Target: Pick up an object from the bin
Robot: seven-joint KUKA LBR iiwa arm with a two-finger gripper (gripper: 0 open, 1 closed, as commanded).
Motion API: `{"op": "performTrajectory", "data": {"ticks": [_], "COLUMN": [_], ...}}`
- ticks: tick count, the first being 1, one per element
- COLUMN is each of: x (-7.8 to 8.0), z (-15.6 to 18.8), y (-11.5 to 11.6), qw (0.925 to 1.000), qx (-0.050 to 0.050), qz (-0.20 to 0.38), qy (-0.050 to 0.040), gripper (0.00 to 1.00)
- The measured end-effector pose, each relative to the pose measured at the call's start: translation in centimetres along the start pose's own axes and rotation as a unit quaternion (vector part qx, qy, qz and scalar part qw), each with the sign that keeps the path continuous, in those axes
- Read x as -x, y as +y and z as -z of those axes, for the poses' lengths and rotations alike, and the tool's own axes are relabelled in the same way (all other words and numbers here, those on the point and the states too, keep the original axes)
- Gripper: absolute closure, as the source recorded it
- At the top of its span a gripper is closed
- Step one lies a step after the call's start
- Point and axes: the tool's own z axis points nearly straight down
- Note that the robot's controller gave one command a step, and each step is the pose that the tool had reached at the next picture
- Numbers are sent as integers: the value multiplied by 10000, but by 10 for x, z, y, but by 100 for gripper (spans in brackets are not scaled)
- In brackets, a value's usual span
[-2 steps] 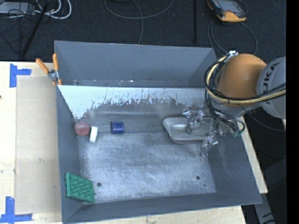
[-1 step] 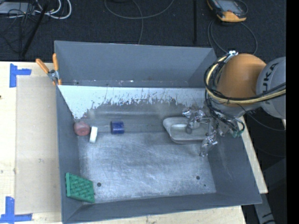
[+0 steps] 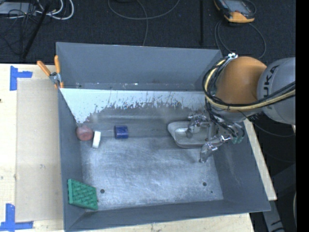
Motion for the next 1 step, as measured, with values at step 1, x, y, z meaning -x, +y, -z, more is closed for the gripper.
{"op": "performTrajectory", "data": {"ticks": [1], "x": [2], "z": [2], "y": [1], "qw": [10000], "qx": [7], "qz": [-4], "qy": [-32], "gripper": [100]}}
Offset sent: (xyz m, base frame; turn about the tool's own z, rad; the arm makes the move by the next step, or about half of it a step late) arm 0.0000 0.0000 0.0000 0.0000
